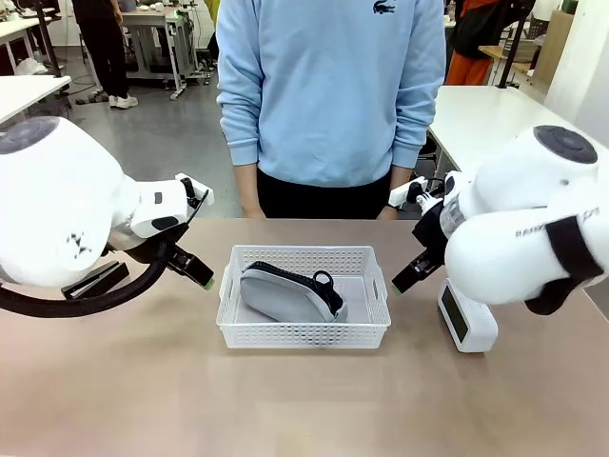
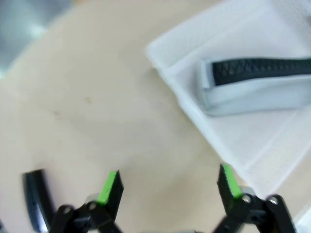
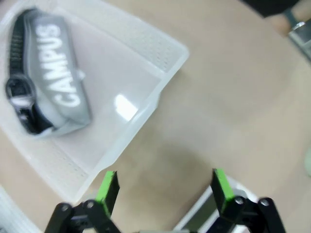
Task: Efficiently arrange items inside the basket to fit them all.
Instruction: Pick up the Digital clock and place it inside the Organizing basket.
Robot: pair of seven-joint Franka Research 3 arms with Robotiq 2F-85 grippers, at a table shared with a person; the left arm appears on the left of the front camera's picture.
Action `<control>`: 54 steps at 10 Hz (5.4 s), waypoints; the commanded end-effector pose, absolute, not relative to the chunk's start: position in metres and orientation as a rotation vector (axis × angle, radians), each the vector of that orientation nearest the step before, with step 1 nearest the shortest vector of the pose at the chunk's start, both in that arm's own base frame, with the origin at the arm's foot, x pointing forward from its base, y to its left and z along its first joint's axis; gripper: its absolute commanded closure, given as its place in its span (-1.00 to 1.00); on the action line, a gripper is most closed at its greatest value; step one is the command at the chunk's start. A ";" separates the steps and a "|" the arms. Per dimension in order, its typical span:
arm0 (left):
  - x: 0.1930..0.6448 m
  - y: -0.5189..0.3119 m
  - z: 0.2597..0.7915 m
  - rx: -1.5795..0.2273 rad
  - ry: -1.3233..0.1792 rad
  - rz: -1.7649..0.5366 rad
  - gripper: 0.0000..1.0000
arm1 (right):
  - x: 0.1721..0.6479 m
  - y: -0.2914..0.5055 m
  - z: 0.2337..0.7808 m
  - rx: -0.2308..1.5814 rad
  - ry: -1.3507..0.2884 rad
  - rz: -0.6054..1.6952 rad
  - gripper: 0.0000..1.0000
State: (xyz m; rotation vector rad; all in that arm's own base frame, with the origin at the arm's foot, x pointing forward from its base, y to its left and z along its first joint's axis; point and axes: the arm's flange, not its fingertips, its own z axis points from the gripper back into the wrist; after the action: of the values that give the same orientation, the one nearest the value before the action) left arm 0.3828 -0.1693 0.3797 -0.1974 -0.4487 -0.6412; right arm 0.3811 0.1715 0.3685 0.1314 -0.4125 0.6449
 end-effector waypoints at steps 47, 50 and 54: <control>0.329 -0.057 0.520 -0.352 -0.406 -0.535 -1.00 | 0.284 0.066 0.540 0.235 -0.299 0.365 -1.00; 0.324 0.021 0.508 -0.874 -0.429 -0.513 -1.00 | 0.303 -0.036 0.518 0.735 -0.288 0.263 -1.00; 0.327 0.018 0.509 -0.814 -0.477 -0.505 -1.00 | 0.300 -0.050 0.502 0.691 -0.307 0.234 -1.00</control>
State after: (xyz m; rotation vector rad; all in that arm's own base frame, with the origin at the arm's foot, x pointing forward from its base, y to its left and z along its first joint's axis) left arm 0.3263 0.0260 0.5043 -0.8310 -0.4586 -0.4731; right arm 0.2982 -0.0349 0.5110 0.6524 -0.3089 0.2680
